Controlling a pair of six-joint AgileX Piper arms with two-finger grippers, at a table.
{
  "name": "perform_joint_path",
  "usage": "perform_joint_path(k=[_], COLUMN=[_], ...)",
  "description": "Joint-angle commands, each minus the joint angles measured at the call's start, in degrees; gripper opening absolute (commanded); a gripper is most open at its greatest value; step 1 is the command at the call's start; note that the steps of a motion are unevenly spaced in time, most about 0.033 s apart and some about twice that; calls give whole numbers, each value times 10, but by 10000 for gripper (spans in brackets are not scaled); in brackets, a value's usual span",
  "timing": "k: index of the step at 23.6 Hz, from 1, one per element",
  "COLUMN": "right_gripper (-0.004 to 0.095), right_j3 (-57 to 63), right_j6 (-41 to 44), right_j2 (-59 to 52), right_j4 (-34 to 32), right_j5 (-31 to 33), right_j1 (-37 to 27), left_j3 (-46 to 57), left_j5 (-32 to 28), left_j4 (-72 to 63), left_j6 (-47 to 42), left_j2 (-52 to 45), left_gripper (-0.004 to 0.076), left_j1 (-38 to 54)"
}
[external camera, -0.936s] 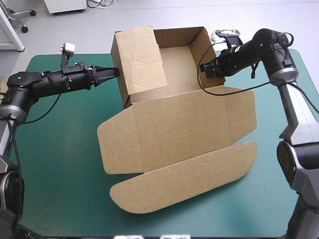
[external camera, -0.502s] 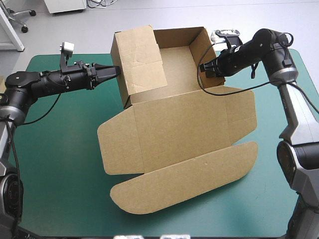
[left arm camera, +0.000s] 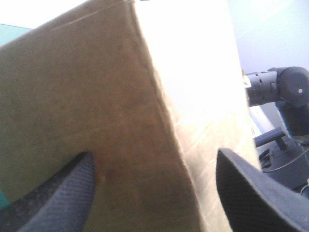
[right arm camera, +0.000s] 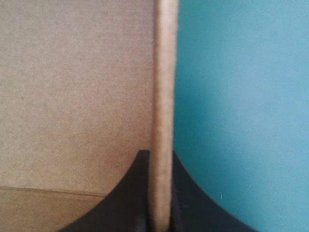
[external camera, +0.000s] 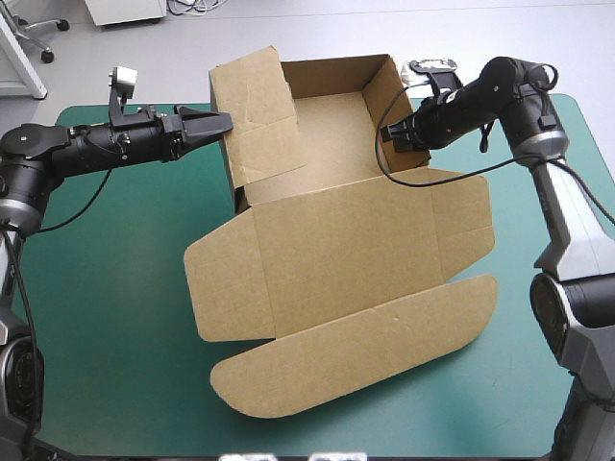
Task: Fold the box
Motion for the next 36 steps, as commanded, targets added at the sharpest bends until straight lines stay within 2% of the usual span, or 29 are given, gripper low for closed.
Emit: perform_joint_path(k=[1, 5, 9, 11, 15, 18, 21, 31, 36], right_gripper=[-30, -30, -30, -30, -30, -30, -30, -30, -30], right_j3=[-17, -17, -17, -17, -17, -17, -17, -17, -17], right_j6=[6, 22, 42, 66, 95, 97, 97, 97, 103], right_j2=[-33, -33, -33, -33, -33, -33, -33, -33, -33], right_j4=[8, -13, -42, -82, -124, -129, -130, -131, -151], right_j5=[-17, -20, -22, -30, -41, -41, -41, -56, -60], right_j1=[18, 34, 50, 68, 91, 96, 96, 111, 126], left_j3=[-40, -59, -60, -61, -93, -127, -137, -137, -137], left_j5=[21, -38, -57, -66, -95, -85, -64, -55, -78], left_j4=[18, 116, 193, 227, 396, 579, 669, 671, 640], left_j6=[-37, -84, -125, -146, -249, -364, -421, -500, -517], left_j2=[-27, -27, -27, -27, -27, -27, -27, -1, 35], left_gripper=[511, 511, 510, 510, 490, 477, 477, 477, 477], left_j1=[-21, -65, -90, -99, -124, -154, -171, -174, -195])
